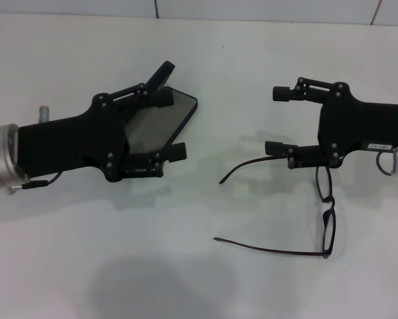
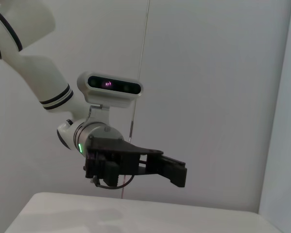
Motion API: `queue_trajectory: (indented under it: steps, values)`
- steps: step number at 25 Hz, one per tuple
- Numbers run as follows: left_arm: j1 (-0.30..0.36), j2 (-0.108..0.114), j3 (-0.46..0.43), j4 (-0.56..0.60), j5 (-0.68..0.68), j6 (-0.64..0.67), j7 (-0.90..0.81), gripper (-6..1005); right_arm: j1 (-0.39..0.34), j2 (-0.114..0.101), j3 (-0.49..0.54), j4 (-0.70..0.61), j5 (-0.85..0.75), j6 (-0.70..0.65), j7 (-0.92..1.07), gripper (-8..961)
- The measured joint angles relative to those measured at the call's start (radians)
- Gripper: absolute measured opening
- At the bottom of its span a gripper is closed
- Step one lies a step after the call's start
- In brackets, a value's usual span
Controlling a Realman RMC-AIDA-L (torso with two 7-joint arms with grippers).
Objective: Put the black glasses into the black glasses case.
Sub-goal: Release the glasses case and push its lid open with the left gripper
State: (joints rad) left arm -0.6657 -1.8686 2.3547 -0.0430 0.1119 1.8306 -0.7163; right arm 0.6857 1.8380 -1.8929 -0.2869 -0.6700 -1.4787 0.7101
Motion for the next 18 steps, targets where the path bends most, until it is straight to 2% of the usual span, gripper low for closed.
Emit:
queue_trajectory:
  steps: [18]
  values:
    - [-0.01, -0.003, -0.001, 0.0, -0.006, -0.024, -0.018, 874, -0.015, 0.002, 0.009, -0.011, 0.0, -0.001, 0.0, 829]
